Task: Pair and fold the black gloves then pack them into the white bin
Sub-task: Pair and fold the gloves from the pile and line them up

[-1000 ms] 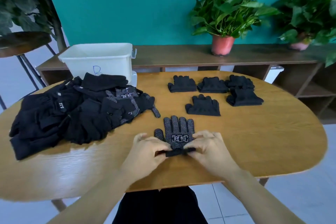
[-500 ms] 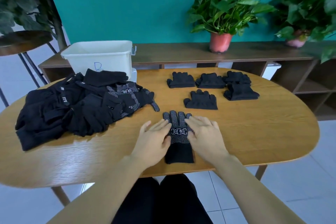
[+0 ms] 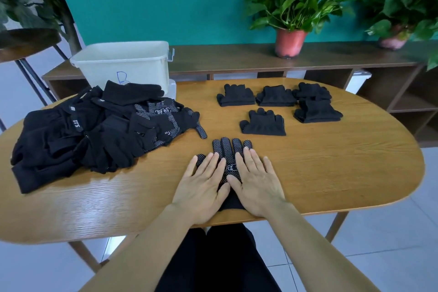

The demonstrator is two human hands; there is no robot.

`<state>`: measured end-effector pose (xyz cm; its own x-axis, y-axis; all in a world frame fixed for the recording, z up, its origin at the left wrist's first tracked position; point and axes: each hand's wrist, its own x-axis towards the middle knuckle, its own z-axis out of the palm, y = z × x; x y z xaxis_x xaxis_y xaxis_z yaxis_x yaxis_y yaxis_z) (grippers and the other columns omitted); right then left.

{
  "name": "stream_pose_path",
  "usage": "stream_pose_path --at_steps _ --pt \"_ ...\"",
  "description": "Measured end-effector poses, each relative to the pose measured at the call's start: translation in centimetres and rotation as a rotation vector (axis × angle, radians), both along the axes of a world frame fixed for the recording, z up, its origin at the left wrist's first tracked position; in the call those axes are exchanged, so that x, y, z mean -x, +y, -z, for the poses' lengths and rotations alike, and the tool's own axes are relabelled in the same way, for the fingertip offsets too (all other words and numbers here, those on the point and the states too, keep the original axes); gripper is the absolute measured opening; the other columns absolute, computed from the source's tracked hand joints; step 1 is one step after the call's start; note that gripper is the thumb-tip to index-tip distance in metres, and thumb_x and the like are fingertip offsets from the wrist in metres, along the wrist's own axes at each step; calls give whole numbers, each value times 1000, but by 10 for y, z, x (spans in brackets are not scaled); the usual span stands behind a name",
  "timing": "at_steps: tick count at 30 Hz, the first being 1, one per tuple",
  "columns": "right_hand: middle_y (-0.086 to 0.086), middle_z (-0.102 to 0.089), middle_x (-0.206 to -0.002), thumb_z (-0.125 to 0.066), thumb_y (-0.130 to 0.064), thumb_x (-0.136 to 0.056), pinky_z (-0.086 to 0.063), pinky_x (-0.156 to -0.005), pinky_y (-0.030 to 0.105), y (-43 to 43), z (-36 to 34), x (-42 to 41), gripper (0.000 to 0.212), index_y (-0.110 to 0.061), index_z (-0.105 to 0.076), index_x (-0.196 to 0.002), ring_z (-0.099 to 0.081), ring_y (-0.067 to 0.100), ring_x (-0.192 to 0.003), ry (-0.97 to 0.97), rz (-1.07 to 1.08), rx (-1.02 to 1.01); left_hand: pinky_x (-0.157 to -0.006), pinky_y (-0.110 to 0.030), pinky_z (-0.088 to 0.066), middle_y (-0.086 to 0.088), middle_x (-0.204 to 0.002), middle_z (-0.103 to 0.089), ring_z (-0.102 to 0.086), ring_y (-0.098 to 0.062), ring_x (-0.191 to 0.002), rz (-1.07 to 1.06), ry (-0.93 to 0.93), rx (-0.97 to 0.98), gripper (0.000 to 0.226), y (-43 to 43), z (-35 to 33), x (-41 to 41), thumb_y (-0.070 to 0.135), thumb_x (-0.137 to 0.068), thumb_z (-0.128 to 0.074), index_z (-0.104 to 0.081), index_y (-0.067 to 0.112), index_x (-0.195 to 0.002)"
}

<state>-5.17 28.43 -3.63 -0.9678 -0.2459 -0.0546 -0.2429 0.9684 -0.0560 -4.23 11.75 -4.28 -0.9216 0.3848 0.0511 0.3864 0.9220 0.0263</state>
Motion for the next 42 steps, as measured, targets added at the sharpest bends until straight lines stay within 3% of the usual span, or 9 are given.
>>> stream_pose_path --at_steps 7,10,17,21,25,27,30,34,42 --pt "7 16 -163 16 -70 -79 8 -121 45 12 1 -3 93 -17 10 -156 16 20 -150 -29 84 12 -118 -44 19 -3 -163 19 29 -14 -146 -37 30 -4 83 -18 2 -5 61 -84 21 6 25 -157" --pt "7 10 -164 31 -71 -70 6 -121 46 23 -4 -8 105 -17 6 -157 12 20 -151 -1 99 -1 -117 -39 22 1 -162 23 33 -10 -144 -77 40 -102 82 -26 1 -9 62 -84 21 8 27 -157" --pt "6 2 -165 42 -72 -58 0 -119 50 15 -23 -10 120 -19 -1 -157 5 19 -151 89 37 -58 -118 -28 16 2 -162 6 18 -8 -148 -101 169 -274 77 -51 -13 -9 60 -93 7 -8 19 -157" --pt "5 -2 -165 6 -62 -94 -2 -119 49 -10 -38 -4 77 -19 -5 -157 3 18 -151 135 -60 -51 -121 -29 3 -3 -163 -17 -4 -11 -151 -76 243 -279 72 -68 -22 -10 53 -99 -4 -26 13 -155" --pt "5 -22 -162 1 -55 -96 -8 -118 46 -31 -45 5 73 -18 -21 -155 -8 19 -151 232 -152 -39 -122 -29 -6 -4 -158 -33 -21 -14 -149 -86 268 -279 68 -87 -22 -10 48 -100 -12 -38 10 -150" --pt "8 -38 -154 -22 -48 -103 -15 -116 49 -39 -42 12 59 -15 -36 -150 -21 22 -149 301 -187 11 -121 -30 -10 -5 -154 -39 -28 -15 -147 -99 275 -275 65 -97 -21 -9 46 -100 -17 -44 9 -147" --pt "9 -63 -130 -60 -39 -94 -37 -104 52 -51 -35 24 46 -11 -60 -131 -48 27 -134 450 -227 -2 -120 -31 -18 -6 -147 -50 -40 -18 -141 -116 293 -254 58 -113 -17 -4 41 -101 -24 -53 8 -140" --pt "7 -72 -110 -81 -35 -77 -49 -89 52 -68 -32 43 45 -11 -70 -114 -61 28 -119 575 -268 24 -114 -32 -22 -7 -138 -59 -51 -20 -132 -120 347 -236 50 -130 -16 9 35 -100 -33 -60 7 -132" --pt "6 -74 -103 -87 -29 -70 -29 -93 45 -95 -22 98 46 -12 -72 -110 -65 30 -112 704 -353 74 -112 -32 -25 -6 -132 -64 -57 -19 -127 -108 438 -238 48 -148 -17 58 33 -98 -36 -65 8 -126"
